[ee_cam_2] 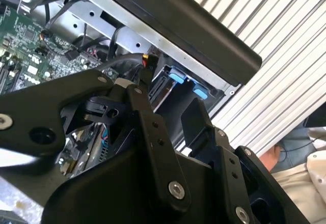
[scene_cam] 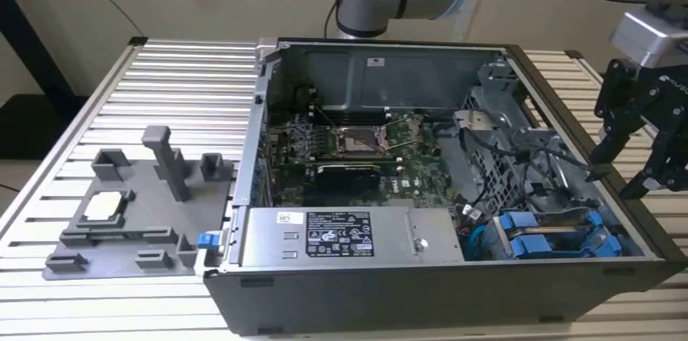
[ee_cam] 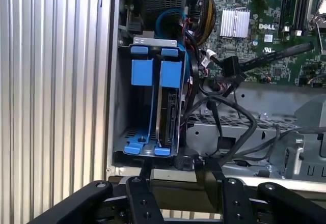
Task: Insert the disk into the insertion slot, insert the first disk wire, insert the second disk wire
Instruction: 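Insert the first disk wire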
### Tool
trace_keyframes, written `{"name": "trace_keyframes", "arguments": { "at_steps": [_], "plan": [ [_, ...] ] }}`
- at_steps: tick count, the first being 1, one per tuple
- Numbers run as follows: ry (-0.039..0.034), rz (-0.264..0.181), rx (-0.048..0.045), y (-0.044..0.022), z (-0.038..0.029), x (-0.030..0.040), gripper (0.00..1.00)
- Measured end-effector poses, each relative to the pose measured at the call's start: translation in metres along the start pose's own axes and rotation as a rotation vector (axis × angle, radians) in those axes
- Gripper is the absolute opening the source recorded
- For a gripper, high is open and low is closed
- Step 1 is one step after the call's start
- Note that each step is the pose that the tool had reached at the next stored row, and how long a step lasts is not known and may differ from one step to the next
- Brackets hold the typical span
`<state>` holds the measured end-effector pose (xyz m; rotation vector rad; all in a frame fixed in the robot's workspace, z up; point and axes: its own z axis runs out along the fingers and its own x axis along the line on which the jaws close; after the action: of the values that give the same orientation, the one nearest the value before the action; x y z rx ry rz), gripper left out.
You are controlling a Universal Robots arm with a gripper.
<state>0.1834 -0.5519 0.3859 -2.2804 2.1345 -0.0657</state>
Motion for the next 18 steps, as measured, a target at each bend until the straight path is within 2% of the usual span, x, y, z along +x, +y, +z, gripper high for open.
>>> {"name": "trace_keyframes", "arguments": {
  "at_steps": [5,6,9,12,16,18],
  "plan": [
    [0.0005,0.000,-0.0008,-0.0002,0.0000,0.0000,0.53],
    [0.0017,0.000,-0.0062,-0.0004,0.0001,0.0000,0.53],
    [0.0080,-0.001,-0.0446,-0.0028,0.0004,-0.0003,0.53],
    [0.0111,-0.002,-0.0592,-0.0079,0.0009,-0.0011,0.53],
    [0.0113,-0.005,-0.0613,-0.0137,0.0017,-0.0033,0.53],
    [0.0108,-0.014,-0.0612,-0.0143,0.0025,-0.0038,0.53]
  ]
}}
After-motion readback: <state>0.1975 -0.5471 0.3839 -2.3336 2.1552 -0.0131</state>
